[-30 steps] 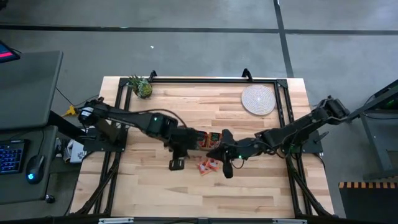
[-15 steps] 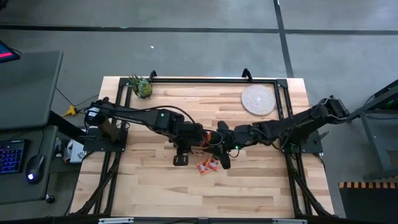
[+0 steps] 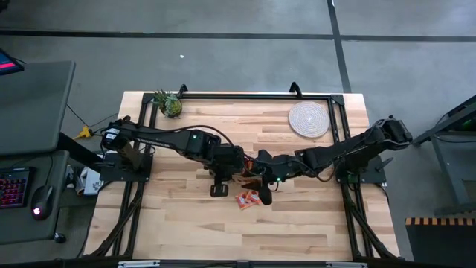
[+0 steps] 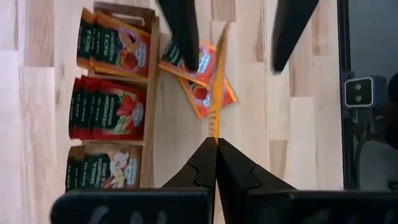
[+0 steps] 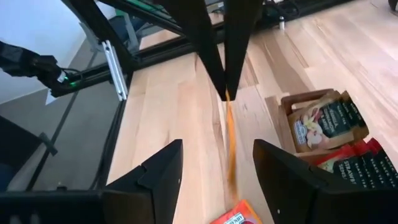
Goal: Pick & Place Tea
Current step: Put the orange tea bag into the right section of the brown wooden organizer
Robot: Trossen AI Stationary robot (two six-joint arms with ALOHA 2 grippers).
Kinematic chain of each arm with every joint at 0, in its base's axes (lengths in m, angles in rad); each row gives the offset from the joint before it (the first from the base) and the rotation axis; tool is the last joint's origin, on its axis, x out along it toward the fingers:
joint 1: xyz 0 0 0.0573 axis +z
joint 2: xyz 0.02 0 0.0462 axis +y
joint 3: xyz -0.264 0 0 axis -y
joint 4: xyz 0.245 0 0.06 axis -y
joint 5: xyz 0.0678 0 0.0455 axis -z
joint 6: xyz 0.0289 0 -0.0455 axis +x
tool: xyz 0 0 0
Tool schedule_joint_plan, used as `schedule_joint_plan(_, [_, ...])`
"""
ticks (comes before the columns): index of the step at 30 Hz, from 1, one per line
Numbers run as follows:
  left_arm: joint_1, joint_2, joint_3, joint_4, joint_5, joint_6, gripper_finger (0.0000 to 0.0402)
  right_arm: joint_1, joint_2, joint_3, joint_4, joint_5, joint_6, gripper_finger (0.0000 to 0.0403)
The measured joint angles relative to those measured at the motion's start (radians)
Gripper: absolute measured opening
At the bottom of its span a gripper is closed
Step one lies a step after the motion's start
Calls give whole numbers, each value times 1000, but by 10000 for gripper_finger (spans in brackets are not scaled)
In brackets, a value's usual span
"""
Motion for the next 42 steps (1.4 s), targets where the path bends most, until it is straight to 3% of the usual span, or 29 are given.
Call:
schedule_joint_plan(7, [0, 0, 26, -16, -9, 0, 0, -1, 11, 0, -2, 31, 15, 189])
schedule_joint_plan(10, [0, 0, 27, -15, -11, 0, 0, -1, 11, 0, -6, 38, 16, 167])
schedule_joint_plan(18, [0, 0, 27, -17, -13, 0, 0, 0, 11, 0, -14, 71, -8, 14])
schedule_joint_plan(24, [-1, 0, 27, -20, -41, -7, 0, 16, 10, 0, 52, 177, -39, 5])
schedule_joint_plan(29, [6, -39, 27, -59, -188, -57, 0, 66, -4, 0, 59, 338, -31, 3])
schedule_joint_plan(34, [5, -144, 27, -34, -250, -64, 1, 103, -9, 4, 159, 448, -45, 2])
schedule_joint_plan(38, [5, -214, 27, -43, -340, -110, 1, 142, -9, 3, 281, 587, -136, 1])
schedule_joint_plan(42, [6, -286, 29, -42, -475, -182, 1, 182, -9, 0, 413, 661, -240, 1])
